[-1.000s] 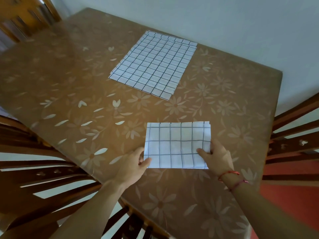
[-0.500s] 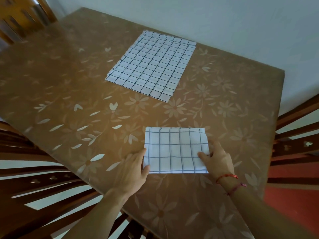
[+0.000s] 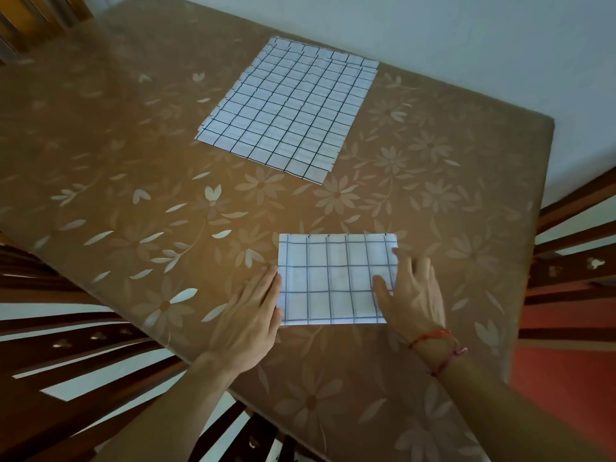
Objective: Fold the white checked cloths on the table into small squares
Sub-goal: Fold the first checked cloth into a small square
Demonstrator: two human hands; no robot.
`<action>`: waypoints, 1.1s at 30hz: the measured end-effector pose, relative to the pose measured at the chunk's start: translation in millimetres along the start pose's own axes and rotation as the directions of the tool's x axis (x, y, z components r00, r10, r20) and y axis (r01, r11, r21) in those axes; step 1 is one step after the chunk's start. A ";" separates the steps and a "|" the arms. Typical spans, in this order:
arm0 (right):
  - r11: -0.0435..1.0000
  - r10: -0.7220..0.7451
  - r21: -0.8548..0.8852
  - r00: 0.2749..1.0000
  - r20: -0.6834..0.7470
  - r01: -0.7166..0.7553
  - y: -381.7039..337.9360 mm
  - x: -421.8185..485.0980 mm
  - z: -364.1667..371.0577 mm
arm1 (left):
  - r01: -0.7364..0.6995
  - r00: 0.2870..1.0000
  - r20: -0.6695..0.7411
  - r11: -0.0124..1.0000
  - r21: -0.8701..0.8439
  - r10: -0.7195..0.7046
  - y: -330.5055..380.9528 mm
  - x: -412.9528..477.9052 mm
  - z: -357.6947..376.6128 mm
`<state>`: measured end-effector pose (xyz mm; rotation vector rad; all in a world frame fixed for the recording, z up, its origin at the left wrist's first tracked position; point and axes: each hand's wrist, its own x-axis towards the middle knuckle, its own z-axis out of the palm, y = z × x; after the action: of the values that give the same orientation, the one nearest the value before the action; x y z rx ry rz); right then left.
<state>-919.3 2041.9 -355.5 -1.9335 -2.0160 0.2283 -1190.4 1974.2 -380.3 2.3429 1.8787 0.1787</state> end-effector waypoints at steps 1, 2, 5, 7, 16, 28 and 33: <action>0.997 -0.079 -0.008 0.997 0.008 0.079 -6.8 -3.2 2.9 | -0.004 1.000 0.030 1.000 0.010 0.003 -1.6 -0.3 2.3; 0.989 -0.146 -0.010 0.989 0.039 0.146 -14.8 -8.5 7.6 | -0.009 0.998 0.055 1.000 0.017 0.008 -2.1 -0.4 4.0; 0.957 -0.285 -0.010 0.947 0.146 0.289 -45.1 -33.2 26.0 | -0.016 0.996 0.090 0.999 0.037 0.013 -0.3 0.1 8.0; 0.927 -0.367 -0.008 0.909 0.198 0.376 -62.8 -47.4 39.4 | -0.024 0.996 0.081 0.999 0.028 0.022 1.8 2.4 4.8; 0.836 -0.505 -0.033 0.793 0.341 0.547 -88.6 -74.0 57.1 | -0.088 0.980 0.190 0.989 0.117 0.064 -7.0 3.4 11.9; 0.889 -0.356 -0.108 0.819 0.449 0.445 -57.8 -81.4 43.6 | -0.057 0.987 0.156 0.994 0.088 0.042 -0.6 3.2 10.2; 0.906 -0.204 -0.254 0.874 0.441 0.339 6.8 -83.0 12.8 | -0.033 0.986 0.164 0.998 0.049 0.024 -0.1 3.4 11.1</action>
<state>-915.9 1961.6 -380.5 -1.8583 -2.7304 0.2562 -1187.7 1977.2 -391.1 2.3391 1.7943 -0.0589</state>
